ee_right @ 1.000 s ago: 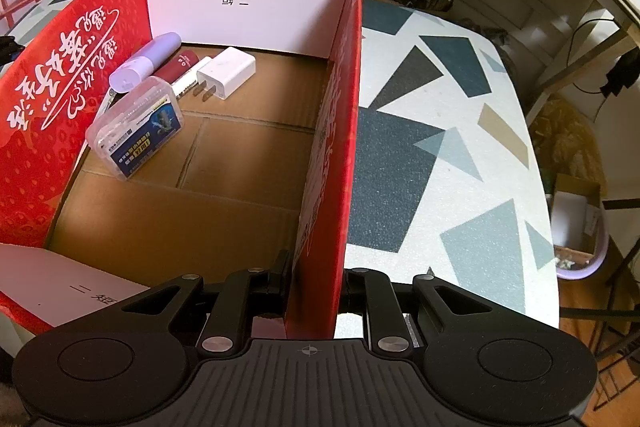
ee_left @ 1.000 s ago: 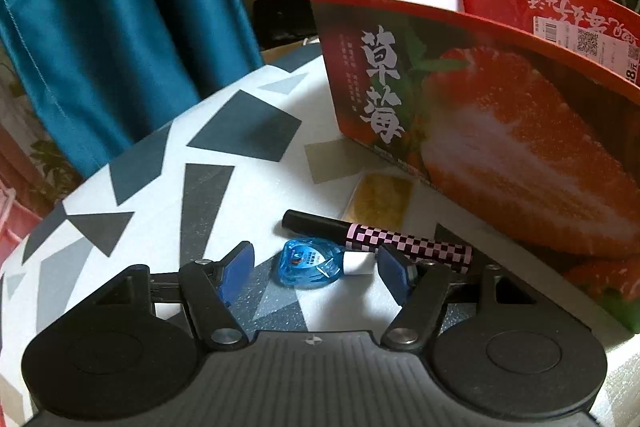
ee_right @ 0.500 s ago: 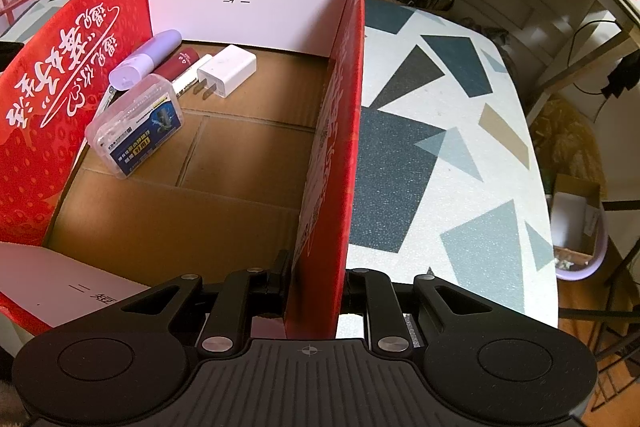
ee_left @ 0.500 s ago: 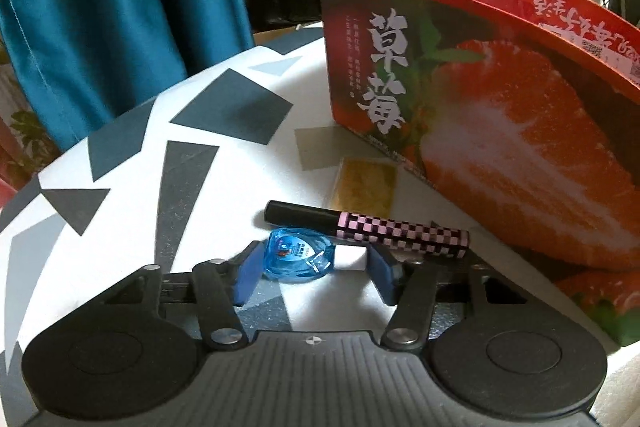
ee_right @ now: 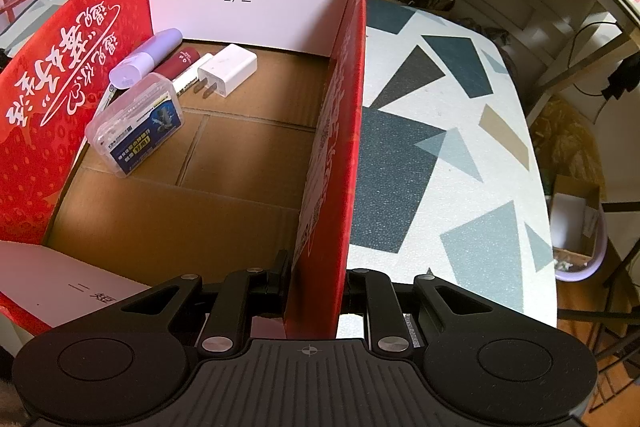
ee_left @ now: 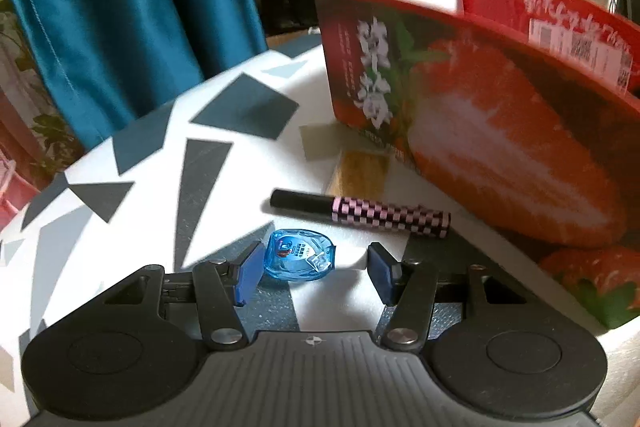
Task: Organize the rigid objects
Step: 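Grasp the blue tape roller with the left tool and drop it into the box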
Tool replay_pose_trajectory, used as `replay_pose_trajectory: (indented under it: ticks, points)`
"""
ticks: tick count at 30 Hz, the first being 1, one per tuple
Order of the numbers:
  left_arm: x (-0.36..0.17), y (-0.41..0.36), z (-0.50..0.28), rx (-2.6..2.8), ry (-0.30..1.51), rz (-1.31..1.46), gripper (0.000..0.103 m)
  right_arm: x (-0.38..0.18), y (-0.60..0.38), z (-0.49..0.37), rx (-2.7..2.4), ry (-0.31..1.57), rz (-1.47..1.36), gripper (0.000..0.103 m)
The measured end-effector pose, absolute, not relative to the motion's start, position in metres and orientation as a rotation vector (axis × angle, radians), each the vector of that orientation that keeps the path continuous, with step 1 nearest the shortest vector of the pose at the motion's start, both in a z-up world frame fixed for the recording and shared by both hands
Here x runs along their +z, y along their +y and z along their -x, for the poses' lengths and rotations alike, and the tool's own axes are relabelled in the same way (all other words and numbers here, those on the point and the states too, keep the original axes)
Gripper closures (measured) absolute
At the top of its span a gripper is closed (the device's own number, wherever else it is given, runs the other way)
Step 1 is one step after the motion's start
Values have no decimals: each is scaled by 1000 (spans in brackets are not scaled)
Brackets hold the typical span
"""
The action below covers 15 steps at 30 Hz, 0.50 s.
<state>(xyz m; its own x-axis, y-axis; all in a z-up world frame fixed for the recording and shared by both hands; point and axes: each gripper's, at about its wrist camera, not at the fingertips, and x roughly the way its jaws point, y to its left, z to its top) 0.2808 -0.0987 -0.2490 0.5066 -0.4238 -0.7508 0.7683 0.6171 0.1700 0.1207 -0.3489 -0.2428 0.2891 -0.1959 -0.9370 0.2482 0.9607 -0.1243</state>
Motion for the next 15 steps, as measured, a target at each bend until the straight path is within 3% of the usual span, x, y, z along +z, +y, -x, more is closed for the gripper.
replay_pose_trajectory:
  ticks: [10,15]
  points:
    - [-158,-120,-271,-860,513,-427,44,-243,-349,-121,-296,1246,-48,85]
    - [-149,-160,-255,-939,447,-520,44,-243,-349,-121,-296,1246,-47,85]
